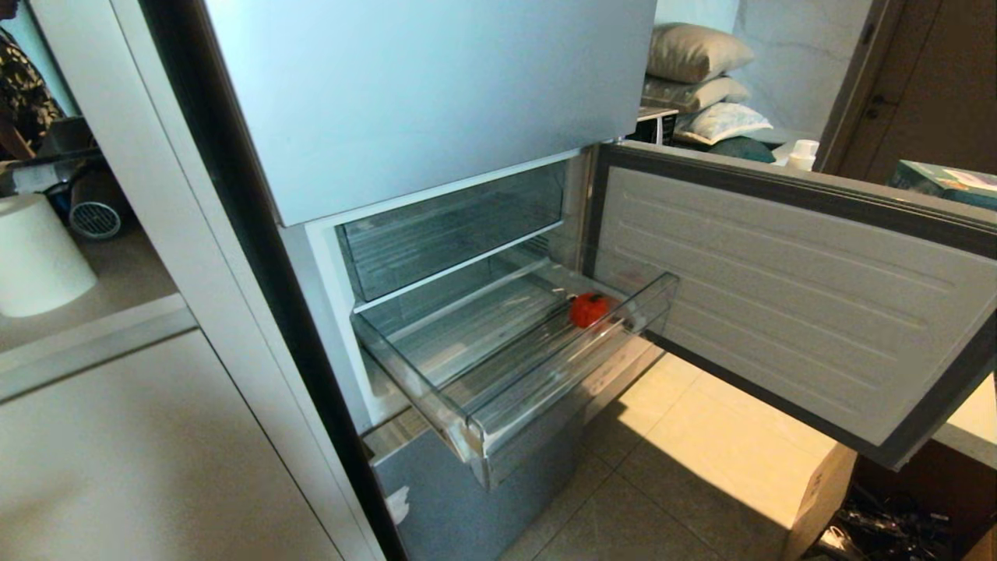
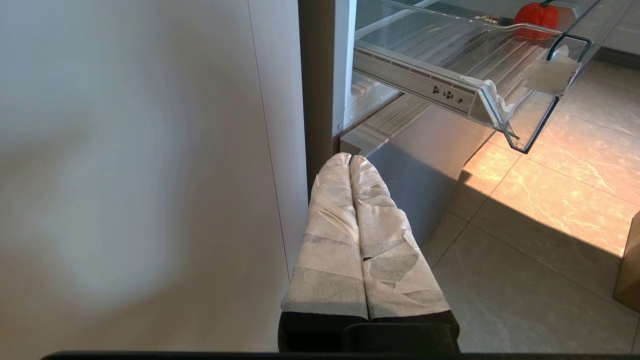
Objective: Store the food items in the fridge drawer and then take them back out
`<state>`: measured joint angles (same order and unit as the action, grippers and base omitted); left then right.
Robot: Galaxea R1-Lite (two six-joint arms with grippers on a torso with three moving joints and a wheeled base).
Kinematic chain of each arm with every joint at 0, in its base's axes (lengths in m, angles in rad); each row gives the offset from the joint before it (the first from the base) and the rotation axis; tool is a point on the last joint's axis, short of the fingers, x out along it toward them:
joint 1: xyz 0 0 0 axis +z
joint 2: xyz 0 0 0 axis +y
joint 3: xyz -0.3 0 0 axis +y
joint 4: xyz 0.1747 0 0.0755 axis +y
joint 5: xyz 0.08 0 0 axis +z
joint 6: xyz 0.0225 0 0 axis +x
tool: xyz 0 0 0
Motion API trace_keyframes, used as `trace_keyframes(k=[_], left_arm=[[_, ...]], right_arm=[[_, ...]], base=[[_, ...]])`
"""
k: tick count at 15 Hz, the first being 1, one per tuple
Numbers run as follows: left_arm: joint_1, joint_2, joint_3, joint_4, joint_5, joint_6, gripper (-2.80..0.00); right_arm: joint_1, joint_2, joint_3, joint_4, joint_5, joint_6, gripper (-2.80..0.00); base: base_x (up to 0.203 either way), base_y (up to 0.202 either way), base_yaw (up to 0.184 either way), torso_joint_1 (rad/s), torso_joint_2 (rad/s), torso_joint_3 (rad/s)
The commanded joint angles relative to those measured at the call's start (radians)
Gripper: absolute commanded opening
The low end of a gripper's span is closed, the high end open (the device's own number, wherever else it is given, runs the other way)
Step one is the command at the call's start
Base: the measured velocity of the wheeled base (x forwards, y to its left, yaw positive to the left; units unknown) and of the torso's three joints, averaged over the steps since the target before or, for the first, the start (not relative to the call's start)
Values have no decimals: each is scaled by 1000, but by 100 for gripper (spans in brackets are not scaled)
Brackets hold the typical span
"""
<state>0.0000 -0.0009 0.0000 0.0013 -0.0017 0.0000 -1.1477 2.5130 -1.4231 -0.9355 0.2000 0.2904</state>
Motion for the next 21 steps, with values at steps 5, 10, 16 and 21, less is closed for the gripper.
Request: trace_keyframes(k=[5,10,16,21], left_arm=[[0,1,2,0,0,0,-280],[0,1,2,0,0,0,-280],[0,1,2,0,0,0,-280],[0,1,2,0,0,0,-280]], right_arm=[[0,43,-39,-2,-8,-2,0],[0,42,-42,4,-8,-2,0],[-14,-139,18,62,-7,1,0],[-41,-422,235,80,-6,-1,-280]], base=[[0,0,0,0,0,0],[0,0,0,0,0,0],[0,0,0,0,0,0],[0,0,0,0,0,0]])
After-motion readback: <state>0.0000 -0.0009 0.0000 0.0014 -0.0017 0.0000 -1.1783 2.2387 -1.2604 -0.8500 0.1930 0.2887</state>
